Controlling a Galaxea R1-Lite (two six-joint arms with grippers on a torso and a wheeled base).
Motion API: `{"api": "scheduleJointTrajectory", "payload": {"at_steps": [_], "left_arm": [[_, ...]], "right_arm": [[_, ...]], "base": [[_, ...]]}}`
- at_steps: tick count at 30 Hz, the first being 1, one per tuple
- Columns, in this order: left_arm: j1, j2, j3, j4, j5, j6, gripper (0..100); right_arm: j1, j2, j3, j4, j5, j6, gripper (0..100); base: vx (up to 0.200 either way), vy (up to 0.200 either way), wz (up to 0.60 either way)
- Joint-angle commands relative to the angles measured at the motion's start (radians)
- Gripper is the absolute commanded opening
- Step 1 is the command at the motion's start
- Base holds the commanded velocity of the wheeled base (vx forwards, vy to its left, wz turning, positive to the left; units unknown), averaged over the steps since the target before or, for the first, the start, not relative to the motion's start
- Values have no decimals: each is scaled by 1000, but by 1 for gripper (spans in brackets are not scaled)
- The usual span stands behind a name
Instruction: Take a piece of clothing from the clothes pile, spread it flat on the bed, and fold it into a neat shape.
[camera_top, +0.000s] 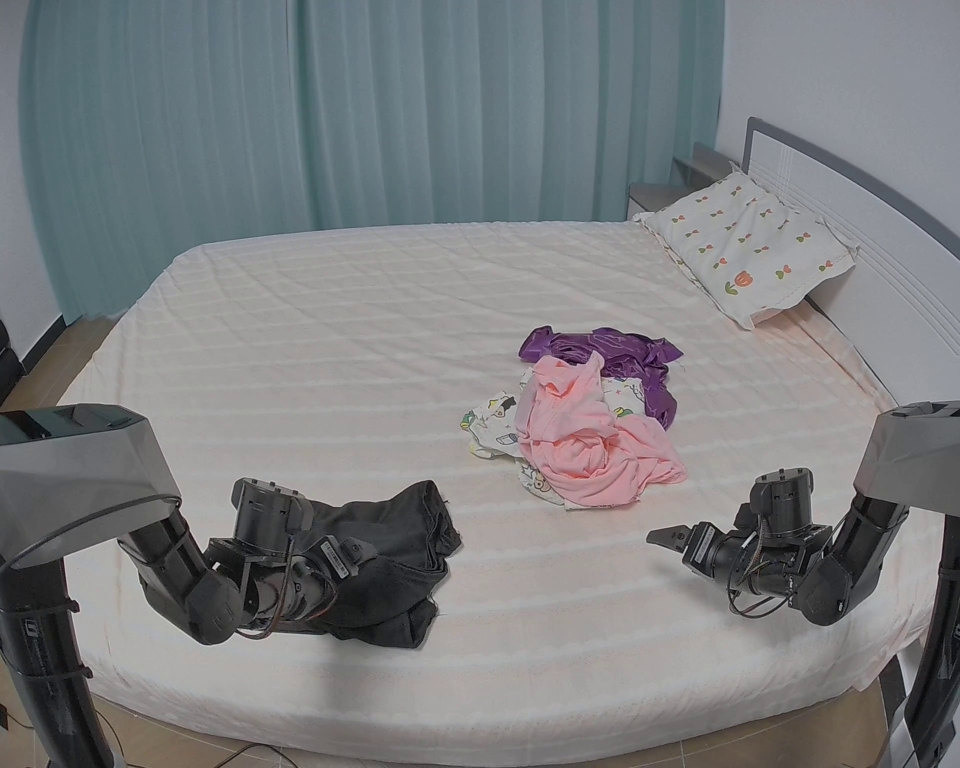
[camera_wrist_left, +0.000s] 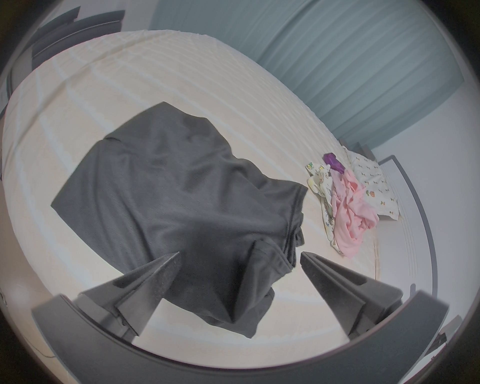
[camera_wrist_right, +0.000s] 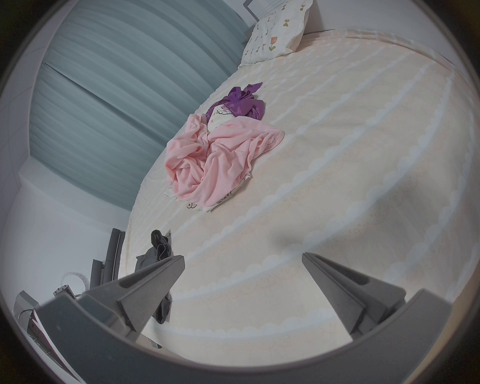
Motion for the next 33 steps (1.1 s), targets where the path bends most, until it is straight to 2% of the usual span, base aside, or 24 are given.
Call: {"api": "scheduleJointTrajectory", "payload": {"at_steps": [1,4,8,14,17,21,24,29,30,33], "left_arm": [[58,-7,13,0,-37,-2,100],[100,-15,16,3,-71,-3,100],[139,-15,14,3,-77,-3,100],[198,-29,14,5,-114,0,100],[213,-30,11,8,-128,3,100],[218,-24,8,8,-128,5,100],[227,-22,8,8,-128,12,100],[245,-19,2,6,-145,17,100],[250,-19,2,5,-158,15,100],[265,-16,-1,0,-174,15,100]], "right_arm": [[24,6,-6,-2,1,1,100],[44,6,-7,-7,1,0,100],[65,9,-10,-28,-2,-2,100],[120,32,-36,-25,-32,-3,100],[157,41,-76,-7,-96,-13,100],[195,55,-138,61,-127,-28,100],[234,75,-175,82,-177,-37,100],[264,110,-217,87,-234,-154,100],[266,119,-240,96,-237,-197,100],[277,138,-299,130,-248,-238,100]], "base": [[0,200,0],[0,200,0],[0,200,0],[0,200,0],[0,200,0],[0,200,0],[0,200,0],[0,200,0],[0,0,0],[0,0,0]]}}
